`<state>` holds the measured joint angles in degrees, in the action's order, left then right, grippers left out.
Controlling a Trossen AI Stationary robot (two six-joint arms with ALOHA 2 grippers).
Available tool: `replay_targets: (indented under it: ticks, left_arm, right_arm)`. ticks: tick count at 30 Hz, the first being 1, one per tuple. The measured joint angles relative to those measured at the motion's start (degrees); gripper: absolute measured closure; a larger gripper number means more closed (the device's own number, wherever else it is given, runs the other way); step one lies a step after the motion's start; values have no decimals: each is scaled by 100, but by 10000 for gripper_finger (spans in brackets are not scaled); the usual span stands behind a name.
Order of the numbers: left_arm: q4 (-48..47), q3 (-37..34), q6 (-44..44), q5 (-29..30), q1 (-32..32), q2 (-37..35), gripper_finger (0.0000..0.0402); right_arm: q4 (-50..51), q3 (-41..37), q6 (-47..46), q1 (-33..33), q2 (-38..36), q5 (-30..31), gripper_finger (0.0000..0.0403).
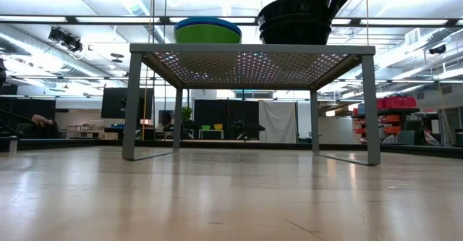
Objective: Pick & Place Mini bowls
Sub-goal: Stack the white patterned bowl on top of the white patterned bowl on the shelf
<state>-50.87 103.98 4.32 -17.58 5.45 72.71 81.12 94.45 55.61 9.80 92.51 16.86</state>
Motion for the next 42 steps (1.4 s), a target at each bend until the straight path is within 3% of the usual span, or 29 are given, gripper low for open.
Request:
replay_targets:
  ticks: [6, 27, 42]
  left_arm:
    - [0, 0, 0, 0, 0, 0, 383]
    - [0, 0, 0, 0, 0, 0, 383]
    - [2, 0, 18, 0, 0, 0, 383]
  right_arm:
    - [-14, 0, -134, 1, 0, -3, 384]
    - [-135, 4, -283, 17, -115, 11, 245]
    - [-433, 4, -304, 17, -177, 11, 225]
